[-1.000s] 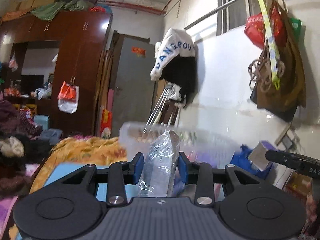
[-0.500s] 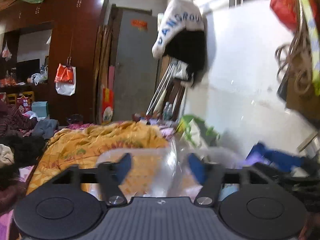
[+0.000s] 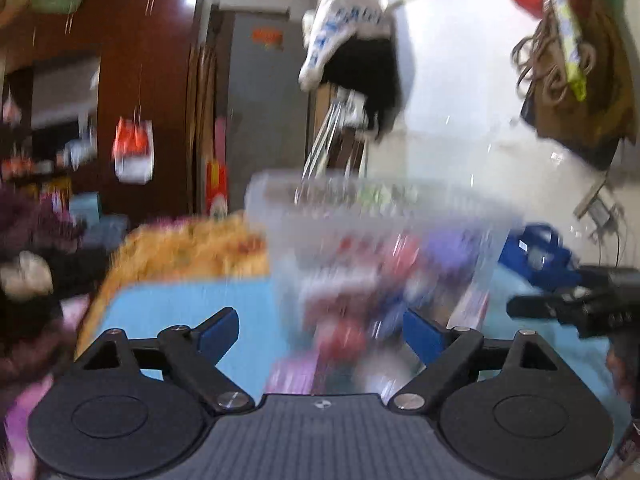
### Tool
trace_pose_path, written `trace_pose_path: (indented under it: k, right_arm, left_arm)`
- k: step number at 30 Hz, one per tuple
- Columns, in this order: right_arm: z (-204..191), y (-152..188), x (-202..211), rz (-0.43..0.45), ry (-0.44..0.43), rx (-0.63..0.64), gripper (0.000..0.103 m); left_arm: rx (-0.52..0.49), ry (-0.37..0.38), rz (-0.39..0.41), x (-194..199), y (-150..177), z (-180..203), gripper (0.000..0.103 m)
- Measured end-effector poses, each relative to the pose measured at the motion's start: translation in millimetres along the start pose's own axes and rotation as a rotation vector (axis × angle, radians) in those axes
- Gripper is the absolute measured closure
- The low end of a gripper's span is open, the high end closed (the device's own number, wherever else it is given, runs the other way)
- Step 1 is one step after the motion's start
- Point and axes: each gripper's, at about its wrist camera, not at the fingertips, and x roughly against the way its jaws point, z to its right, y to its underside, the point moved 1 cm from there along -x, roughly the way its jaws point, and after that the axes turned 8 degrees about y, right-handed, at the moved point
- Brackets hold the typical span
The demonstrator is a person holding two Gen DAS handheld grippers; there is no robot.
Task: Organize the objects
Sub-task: 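Carry both items over the white basket and release them, then grasp the pink-purple box with left tool while right tool grasps pink printed carton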
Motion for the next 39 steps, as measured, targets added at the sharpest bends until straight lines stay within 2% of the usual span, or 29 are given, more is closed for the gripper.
trace_pose_path:
  k: [2, 5, 9, 13, 14, 16, 19, 23, 25, 28, 34, 39]
  right_arm:
    - [-6, 0, -14, -0.038, -0.006, 0.01, 0.0]
    - [-10, 1, -28, -0.079, -0.021, 0.023, 0.0]
    - [-12, 8, -29, -0.106, -0.008, 0.006, 0.0]
    - [-8, 11, -25, -0.103, -0.029, -0.009, 0.003]
    - [-8, 11, -26, -0.111, -0.032, -0.006, 0.005]
    - [-7, 11, -30, -0.128, -0.05, -0.005, 0.009]
    - [-4, 12, -31, -0.133, -0.067, -0.022, 0.023]
    - [-3, 12, -21, -0.079, -0.04, -0.029, 0.025]
    - [-3, 12, -13, -0.032, -0.024, -0.032, 0.025]
    - [-3, 13, -5, 0.015, -0.02, -0.036, 0.025]
    - [-5, 11, -4, 0.043, -0.03, -0.029, 0.025]
    - [-8, 10, -4, 0.059, -0.026, -0.026, 0.025]
  left_arm:
    - [0.023, -0.001, -0.054, -11, 10, -14, 0.012]
    - [0.047, -0.016, -0.092, -20, 16, -28, 0.012]
    - [0.045, -0.038, -0.141, -33, 17, -36, 0.024]
    - [0.057, -0.018, -0.165, -37, 22, -37, 0.029]
    - [0.049, -0.019, -0.176, -38, 23, -34, 0.032]
    - [0.031, -0.014, -0.197, -40, 24, -29, 0.048]
    - [0.017, -0.019, -0.204, -40, 26, -24, 0.057]
    - [0.054, 0.01, -0.186, -37, 26, -29, 0.057]
    - [0.058, 0.046, -0.164, -34, 26, -30, 0.057]
    - [0.052, 0.056, -0.138, -30, 27, -28, 0.057]
    - [0.093, 0.082, -0.094, -25, 25, -34, 0.057]
    - [0.07, 0.067, -0.059, -21, 22, -31, 0.057]
